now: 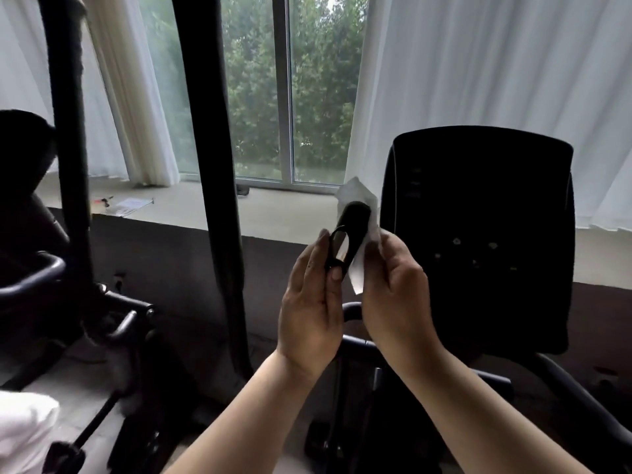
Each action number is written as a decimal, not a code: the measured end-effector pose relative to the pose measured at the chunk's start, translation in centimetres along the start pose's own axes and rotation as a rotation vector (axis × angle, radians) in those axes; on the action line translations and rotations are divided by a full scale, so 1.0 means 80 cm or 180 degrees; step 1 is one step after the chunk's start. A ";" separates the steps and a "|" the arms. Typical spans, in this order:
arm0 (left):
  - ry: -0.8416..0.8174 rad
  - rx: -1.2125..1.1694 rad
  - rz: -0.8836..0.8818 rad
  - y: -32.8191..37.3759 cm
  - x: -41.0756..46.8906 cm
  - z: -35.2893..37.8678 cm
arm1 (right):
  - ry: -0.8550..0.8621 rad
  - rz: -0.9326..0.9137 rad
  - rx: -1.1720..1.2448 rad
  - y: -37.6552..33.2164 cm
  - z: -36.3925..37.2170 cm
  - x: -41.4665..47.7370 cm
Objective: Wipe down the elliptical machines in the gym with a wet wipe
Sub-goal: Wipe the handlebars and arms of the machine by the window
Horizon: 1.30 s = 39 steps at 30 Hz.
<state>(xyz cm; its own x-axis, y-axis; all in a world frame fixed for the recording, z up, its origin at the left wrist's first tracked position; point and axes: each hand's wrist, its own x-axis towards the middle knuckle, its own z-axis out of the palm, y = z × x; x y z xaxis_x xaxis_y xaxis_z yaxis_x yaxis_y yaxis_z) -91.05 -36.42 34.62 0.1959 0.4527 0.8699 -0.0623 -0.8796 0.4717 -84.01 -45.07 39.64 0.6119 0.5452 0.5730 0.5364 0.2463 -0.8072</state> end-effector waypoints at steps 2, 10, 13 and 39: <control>0.0014 0.0029 -0.0003 -0.001 -0.002 0.000 | 0.0028 -0.0005 0.0097 -0.003 0.008 -0.004; -0.0005 0.0134 -0.0100 -0.005 -0.009 -0.001 | -0.0298 -0.0084 0.0140 0.021 0.011 -0.027; 0.0038 0.0104 -0.0118 -0.007 -0.010 -0.001 | -0.0360 0.0189 0.1836 0.004 0.015 -0.023; 0.0138 0.0114 0.0015 -0.013 -0.017 0.003 | 0.0149 0.0225 0.1420 0.029 0.024 -0.023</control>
<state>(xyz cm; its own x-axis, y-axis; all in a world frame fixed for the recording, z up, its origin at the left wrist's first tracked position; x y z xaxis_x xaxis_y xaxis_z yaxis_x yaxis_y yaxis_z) -91.05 -36.13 32.88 0.1529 0.4538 0.8779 -0.0277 -0.8860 0.4628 -85.06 -43.97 36.45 0.6691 0.5389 0.5118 0.1957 0.5366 -0.8208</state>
